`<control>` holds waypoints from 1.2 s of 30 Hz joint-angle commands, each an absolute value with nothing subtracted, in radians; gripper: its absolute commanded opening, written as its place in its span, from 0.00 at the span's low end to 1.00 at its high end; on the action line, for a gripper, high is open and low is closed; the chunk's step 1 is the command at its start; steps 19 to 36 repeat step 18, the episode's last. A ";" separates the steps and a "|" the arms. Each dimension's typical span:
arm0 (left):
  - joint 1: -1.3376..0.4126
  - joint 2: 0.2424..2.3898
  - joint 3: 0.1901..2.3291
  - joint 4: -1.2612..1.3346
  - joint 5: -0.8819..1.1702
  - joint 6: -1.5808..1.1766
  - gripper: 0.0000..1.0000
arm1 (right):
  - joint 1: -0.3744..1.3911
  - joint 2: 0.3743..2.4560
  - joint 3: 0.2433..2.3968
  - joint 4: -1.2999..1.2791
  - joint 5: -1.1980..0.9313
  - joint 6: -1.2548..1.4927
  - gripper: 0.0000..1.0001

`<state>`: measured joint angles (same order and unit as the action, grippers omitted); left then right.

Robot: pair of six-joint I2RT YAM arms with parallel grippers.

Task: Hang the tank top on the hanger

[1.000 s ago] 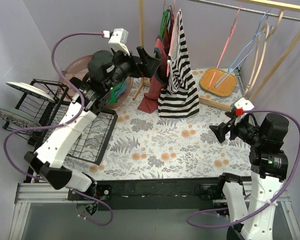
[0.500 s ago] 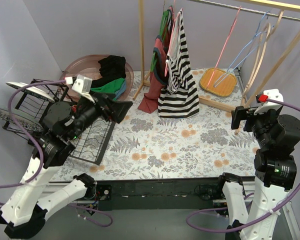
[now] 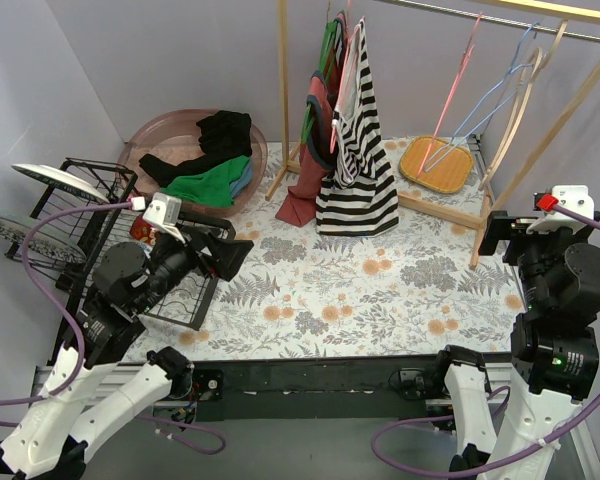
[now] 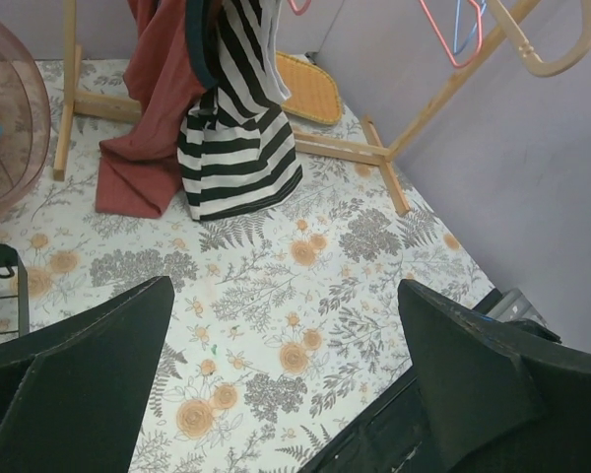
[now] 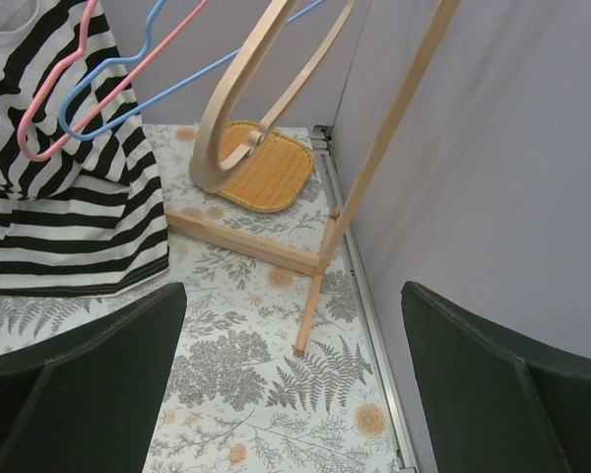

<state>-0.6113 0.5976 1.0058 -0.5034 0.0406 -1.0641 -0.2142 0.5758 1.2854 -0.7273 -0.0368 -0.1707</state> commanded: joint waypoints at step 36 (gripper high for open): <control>-0.609 0.462 0.919 -0.557 -0.043 -1.089 0.98 | -0.248 0.569 1.316 -0.678 -0.044 -0.135 0.98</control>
